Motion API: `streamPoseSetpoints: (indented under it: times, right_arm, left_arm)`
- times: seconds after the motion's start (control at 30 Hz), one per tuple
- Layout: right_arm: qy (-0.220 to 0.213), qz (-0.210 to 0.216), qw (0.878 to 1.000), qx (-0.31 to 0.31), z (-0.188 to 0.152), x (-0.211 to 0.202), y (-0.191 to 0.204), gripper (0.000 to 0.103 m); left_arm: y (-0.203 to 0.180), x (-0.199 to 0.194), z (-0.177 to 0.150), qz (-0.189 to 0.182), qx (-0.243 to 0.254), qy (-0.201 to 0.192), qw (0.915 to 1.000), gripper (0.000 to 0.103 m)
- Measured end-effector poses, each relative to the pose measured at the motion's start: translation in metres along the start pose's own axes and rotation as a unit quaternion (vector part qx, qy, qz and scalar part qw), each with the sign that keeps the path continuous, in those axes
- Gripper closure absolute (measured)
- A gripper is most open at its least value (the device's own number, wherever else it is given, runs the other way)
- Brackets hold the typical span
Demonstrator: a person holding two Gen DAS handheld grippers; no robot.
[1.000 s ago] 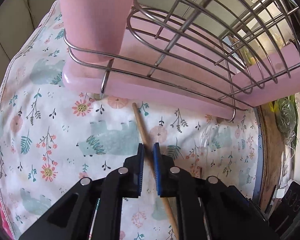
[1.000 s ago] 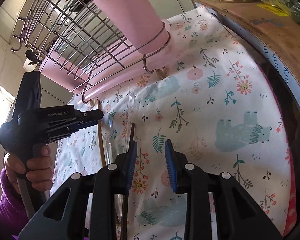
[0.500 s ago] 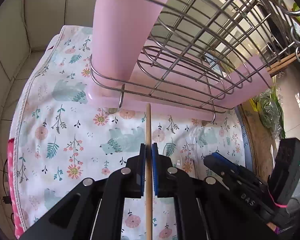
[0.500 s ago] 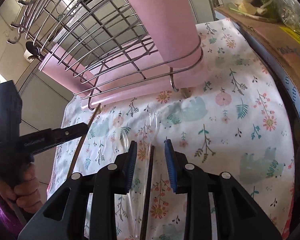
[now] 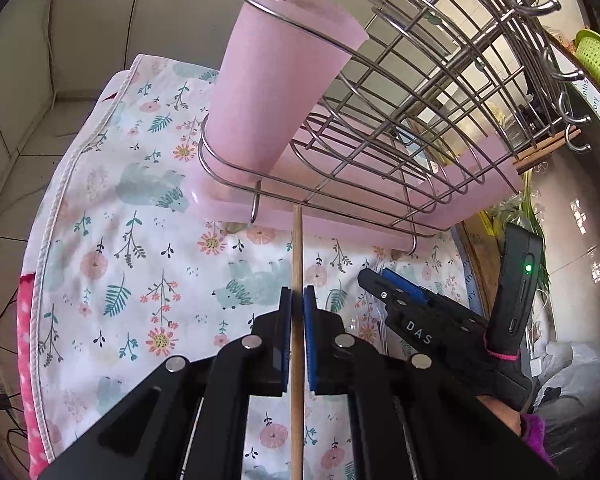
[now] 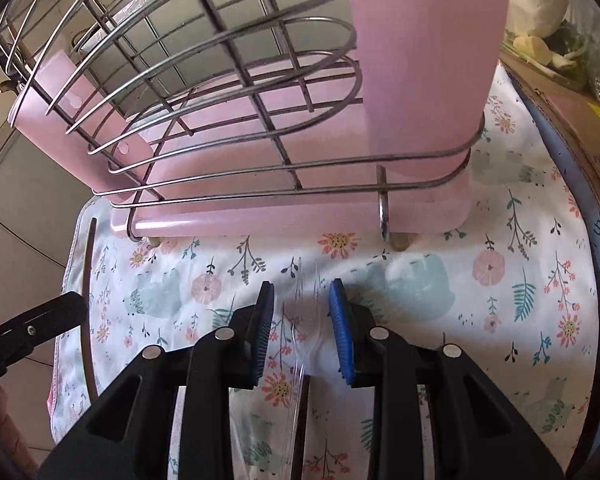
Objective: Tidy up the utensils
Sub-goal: 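Grasp a wooden chopstick with the left tool while the right tool grasps a thin utensil, then lift both held utensils upright and carry them above the pink cup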
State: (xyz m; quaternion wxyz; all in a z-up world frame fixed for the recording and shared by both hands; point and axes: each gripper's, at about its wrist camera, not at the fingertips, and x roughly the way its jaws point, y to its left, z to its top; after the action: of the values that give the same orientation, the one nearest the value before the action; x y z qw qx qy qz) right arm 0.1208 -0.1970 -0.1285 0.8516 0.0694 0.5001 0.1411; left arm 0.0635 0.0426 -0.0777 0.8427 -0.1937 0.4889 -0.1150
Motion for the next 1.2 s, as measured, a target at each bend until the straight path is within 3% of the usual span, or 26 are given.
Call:
streamPoseSetpoints:
  times: [0.13,0.17,0.4,0.8,1.2]
  right_arm:
    - [-0.012,-0.018,0.999,-0.027,0.000,0.004,0.010,0.077]
    - [-0.015,-0.023,0.999,-0.034,-0.001,0.003,0.011,0.090]
    - [-0.038,0.004,0.999,-0.014,-0.012,-0.022,0.000,0.090]
    - [-0.148,0.069,0.986,0.016,-0.042,-0.125,-0.027,0.090]
    - [-0.214,0.086,0.973,0.010,-0.039,-0.161,-0.012,0.090]
  left_arm:
    - [-0.007,-0.002,0.000,0.000,0.005,-0.012,0.9999,0.098]
    - [-0.009,-0.003,0.000,0.001,0.007,-0.016,0.9998,0.098]
    - [-0.017,-0.021,-0.001,0.000,0.010,-0.049,0.9987,0.098]
    - [-0.029,-0.072,-0.007,-0.023,0.024,-0.138,0.9899,0.098]
    - [-0.035,-0.107,-0.003,-0.036,0.028,-0.191,0.9805,0.098]
